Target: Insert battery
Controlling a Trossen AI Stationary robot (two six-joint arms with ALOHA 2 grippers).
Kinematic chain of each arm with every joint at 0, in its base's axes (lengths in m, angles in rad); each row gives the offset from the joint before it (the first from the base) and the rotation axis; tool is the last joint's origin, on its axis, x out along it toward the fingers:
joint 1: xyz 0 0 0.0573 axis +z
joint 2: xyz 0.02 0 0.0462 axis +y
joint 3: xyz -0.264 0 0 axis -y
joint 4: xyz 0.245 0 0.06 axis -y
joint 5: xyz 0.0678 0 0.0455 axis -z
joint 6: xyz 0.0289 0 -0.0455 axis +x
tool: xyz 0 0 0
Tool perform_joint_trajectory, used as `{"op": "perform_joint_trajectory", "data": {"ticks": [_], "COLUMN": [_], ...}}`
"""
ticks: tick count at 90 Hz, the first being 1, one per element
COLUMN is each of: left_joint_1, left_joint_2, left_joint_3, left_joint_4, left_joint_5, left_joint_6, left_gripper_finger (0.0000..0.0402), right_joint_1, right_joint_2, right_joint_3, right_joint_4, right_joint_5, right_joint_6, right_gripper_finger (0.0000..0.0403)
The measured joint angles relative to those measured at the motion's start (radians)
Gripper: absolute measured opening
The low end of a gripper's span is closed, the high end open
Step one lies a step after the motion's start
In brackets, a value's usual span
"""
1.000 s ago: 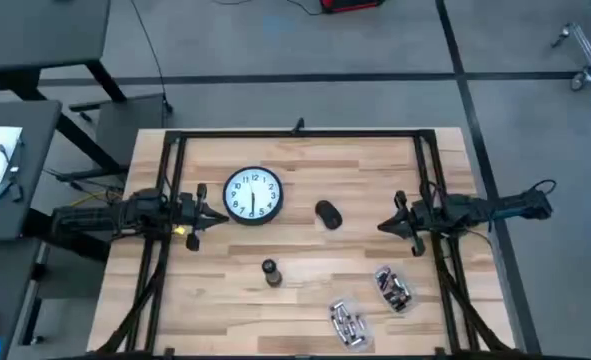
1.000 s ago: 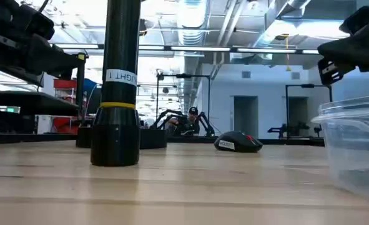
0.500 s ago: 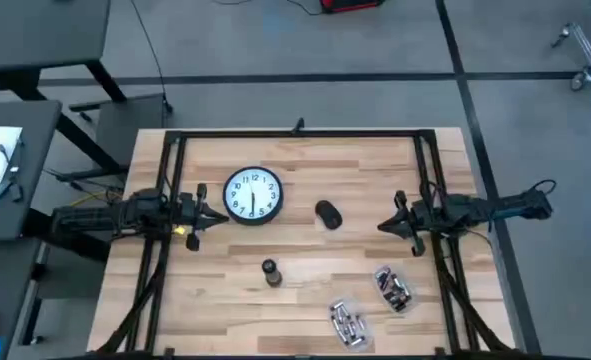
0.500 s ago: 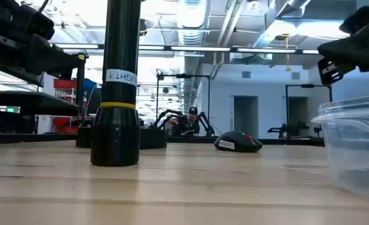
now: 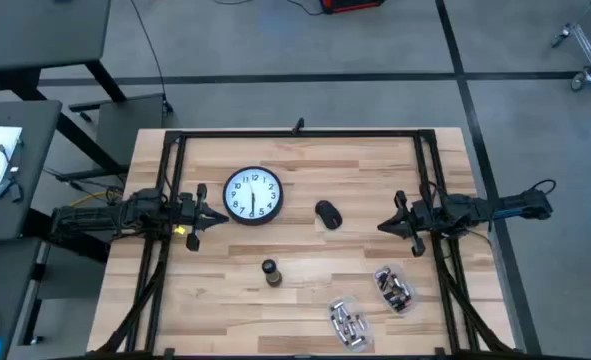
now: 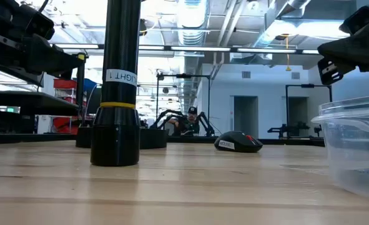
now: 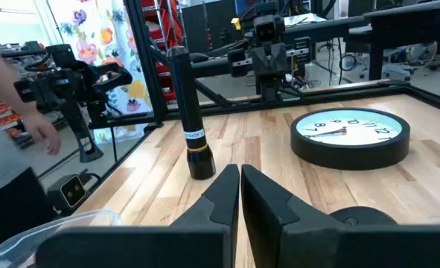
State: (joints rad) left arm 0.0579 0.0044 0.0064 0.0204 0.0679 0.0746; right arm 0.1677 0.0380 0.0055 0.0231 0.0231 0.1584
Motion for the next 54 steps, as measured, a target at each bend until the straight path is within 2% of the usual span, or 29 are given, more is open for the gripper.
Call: {"op": "perform_joint_trajectory", "data": {"ticks": [23, 33, 54], "left_joint_1": [0.000, 0.001, 0.001], "left_joint_2": [0.000, 0.000, 0.000], "left_joint_3": [0.000, 0.000, 0.000], "left_joint_4": [0.000, -0.009, -0.010], "left_joint_5": [-0.001, -0.077, -0.085], "left_joint_6": [0.000, 0.017, 0.014], "left_gripper_finger": [0.0000, 0.0000, 0.0000], "right_joint_1": [0.000, 0.000, 0.000], "right_joint_2": [0.000, 0.000, 0.000], "right_joint_3": [0.000, 0.000, 0.000], "right_joint_4": [0.000, 0.000, 0.000], "right_joint_5": [0.000, 0.000, 0.000], "right_joint_6": [0.000, 0.000, 0.000], "right_gripper_finger": [0.0007, 0.0007, 0.0007]}}
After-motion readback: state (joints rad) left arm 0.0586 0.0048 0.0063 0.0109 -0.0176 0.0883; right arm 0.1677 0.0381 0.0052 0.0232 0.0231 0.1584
